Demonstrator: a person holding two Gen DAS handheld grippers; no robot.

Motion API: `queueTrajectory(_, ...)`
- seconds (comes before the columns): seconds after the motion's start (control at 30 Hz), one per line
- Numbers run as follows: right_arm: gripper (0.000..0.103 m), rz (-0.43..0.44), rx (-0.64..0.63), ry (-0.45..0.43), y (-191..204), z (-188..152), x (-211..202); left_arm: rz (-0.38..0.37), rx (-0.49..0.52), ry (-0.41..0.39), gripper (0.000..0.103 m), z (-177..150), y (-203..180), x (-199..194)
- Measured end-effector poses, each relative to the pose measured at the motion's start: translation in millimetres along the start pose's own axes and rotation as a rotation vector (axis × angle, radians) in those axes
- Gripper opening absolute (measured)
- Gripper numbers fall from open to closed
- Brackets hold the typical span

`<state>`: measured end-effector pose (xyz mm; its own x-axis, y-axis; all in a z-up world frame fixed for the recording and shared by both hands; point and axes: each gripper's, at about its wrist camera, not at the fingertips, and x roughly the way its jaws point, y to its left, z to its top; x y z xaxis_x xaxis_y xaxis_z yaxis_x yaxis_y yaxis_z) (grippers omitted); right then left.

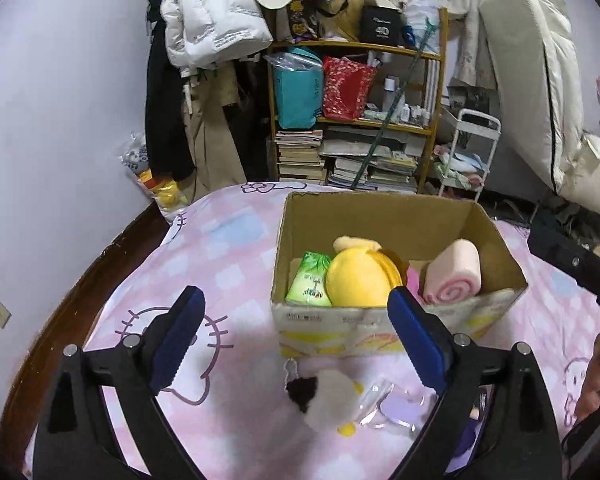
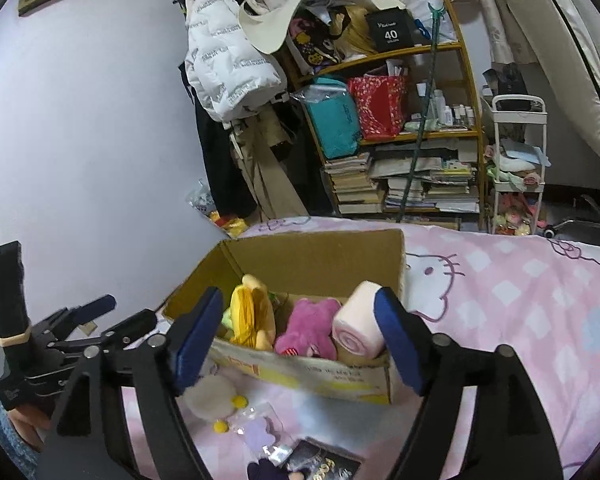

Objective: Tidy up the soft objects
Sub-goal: 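Withdraw both grippers from the box and approach the pompom keychain and purple plush doll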

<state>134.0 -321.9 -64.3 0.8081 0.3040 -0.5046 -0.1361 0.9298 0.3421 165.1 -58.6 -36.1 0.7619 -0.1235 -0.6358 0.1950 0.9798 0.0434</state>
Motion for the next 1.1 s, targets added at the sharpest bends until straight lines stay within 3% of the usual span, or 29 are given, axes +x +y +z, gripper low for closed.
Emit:
queueTrajectory(0.2,0.092,-0.029,0.016,0.032,-2,-7,-10,0.026,0.057,0.020,0.092,-6,-2,-12)
queueTrajectory(0.73,0.093,-0.052,0.003,0.118,11,-35,-18,0.023,0.119,0.149,0.092,-34,-4,-22)
queueTrajectory(1.1,0.093,-0.071,-0.040,0.173,22,-49,-24,0.020,0.123,0.187,0.092,-49,1,-29)
